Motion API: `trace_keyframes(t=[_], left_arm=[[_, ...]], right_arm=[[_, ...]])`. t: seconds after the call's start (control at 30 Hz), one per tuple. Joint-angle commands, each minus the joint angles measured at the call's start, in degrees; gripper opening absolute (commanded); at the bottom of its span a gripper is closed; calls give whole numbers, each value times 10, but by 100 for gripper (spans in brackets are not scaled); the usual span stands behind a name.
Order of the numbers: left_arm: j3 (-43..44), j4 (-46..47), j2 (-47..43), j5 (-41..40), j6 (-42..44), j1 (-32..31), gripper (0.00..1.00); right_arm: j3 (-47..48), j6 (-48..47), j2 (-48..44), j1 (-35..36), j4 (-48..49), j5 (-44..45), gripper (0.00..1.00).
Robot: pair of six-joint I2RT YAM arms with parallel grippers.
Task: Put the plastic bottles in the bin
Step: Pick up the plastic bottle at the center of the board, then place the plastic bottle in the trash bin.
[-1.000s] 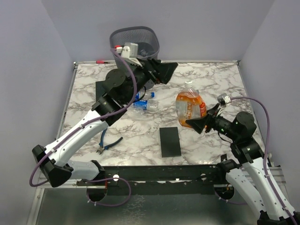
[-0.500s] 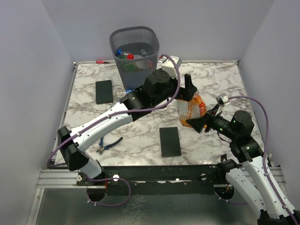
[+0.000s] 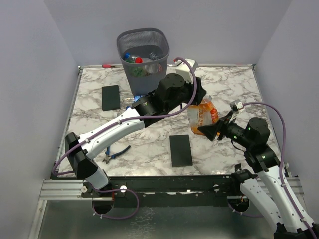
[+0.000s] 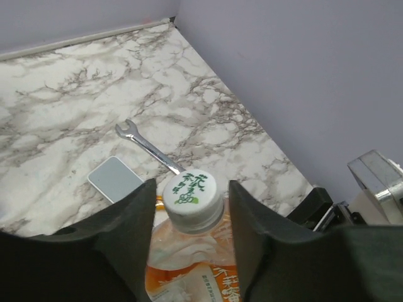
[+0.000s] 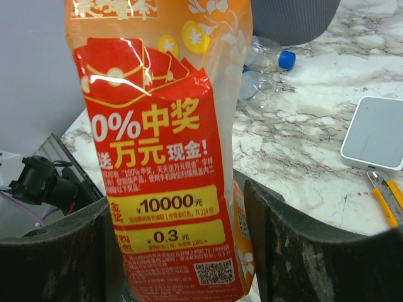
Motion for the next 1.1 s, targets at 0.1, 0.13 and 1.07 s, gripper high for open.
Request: trace_keyframes(t=[0.1,0.13,1.07], left_arm=[[11,-10,15,5,13,-6,19],[11,-10,16,4,15,-5,13],[42,544,-7,83,386,259,0]], right_arm=[[10,-4,-6,4,0,-11,45],[11,-3,-8,4,-1,-13,51],[13,78,-110,20,-7,-60,98]])
